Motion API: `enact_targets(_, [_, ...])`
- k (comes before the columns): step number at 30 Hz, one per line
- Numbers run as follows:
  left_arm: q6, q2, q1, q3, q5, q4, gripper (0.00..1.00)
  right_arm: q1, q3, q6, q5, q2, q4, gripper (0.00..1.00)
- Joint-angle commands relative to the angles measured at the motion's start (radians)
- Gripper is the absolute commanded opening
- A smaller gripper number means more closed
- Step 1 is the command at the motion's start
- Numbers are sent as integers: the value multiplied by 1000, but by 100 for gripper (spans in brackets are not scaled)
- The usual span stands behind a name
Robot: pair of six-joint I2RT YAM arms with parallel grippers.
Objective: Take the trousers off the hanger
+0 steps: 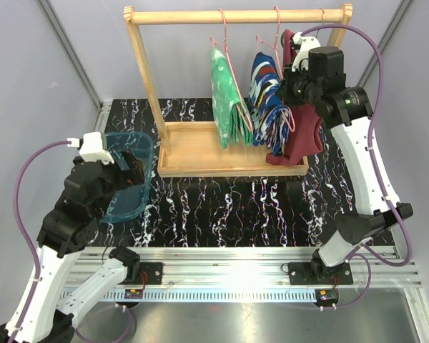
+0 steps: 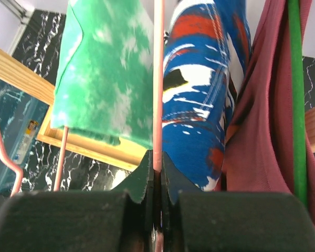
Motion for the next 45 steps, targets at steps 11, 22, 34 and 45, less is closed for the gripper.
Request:
enact_targets(11, [45, 134, -13, 215, 181, 170, 99, 3, 40, 99, 26, -139, 367, 0])
enact_targets(22, [44, 243, -53, 294, 250, 287, 99, 2, 151, 114, 3, -134, 364, 0])
enact_targets(34, [213, 353, -329, 435, 100, 414, 99, 2, 142, 157, -40, -220, 349, 0])
enact_targets(45, [456, 632, -766, 616, -247, 520, 99, 2, 0, 219, -43, -442, 202, 0])
